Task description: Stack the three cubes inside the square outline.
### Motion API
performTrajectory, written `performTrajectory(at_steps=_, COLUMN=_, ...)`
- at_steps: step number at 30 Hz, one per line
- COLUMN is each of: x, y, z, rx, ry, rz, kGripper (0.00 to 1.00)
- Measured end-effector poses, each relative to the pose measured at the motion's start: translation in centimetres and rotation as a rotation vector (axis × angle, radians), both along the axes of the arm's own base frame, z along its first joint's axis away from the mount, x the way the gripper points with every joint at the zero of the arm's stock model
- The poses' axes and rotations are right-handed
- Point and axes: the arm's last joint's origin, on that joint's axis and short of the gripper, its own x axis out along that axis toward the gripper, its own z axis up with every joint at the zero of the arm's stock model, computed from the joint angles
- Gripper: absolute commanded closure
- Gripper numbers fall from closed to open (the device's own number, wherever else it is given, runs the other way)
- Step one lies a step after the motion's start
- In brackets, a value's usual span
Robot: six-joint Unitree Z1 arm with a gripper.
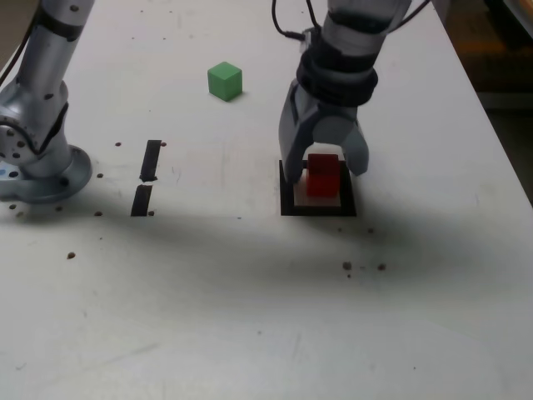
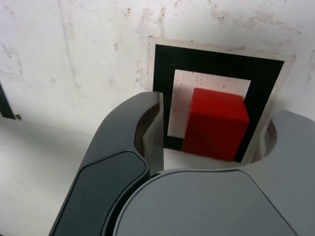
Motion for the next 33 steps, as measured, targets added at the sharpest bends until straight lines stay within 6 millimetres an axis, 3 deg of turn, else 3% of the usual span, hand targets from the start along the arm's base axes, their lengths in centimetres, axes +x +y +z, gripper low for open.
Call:
performTrajectory(at_steps=5, x=-1.4, y=0.9, z=2.9, rx=0.008, ry=-0.029, rz=0.018, kGripper=0.0)
performTrajectory(at_steps=13, x=-2.0, y=6.4, z=5.5, rx=0.041, ry=-0.076, rz=0.072, kGripper=0.0)
performTrajectory(at_steps=22, x=-1.8, y=12.4, z=4.2, rx=0.078, ry=-0.044, rz=0.205, kGripper=0.02)
performTrajectory(at_steps=29, x=0.0, y=15.5, z=0.8, rx=0.041, ry=-0.016, rz=0.223, kGripper=0.05)
performTrajectory(at_steps=33, x=0.5, y=15.8, z=0.1, rx=0.042, ry=-0.027, rz=0.219, kGripper=0.1)
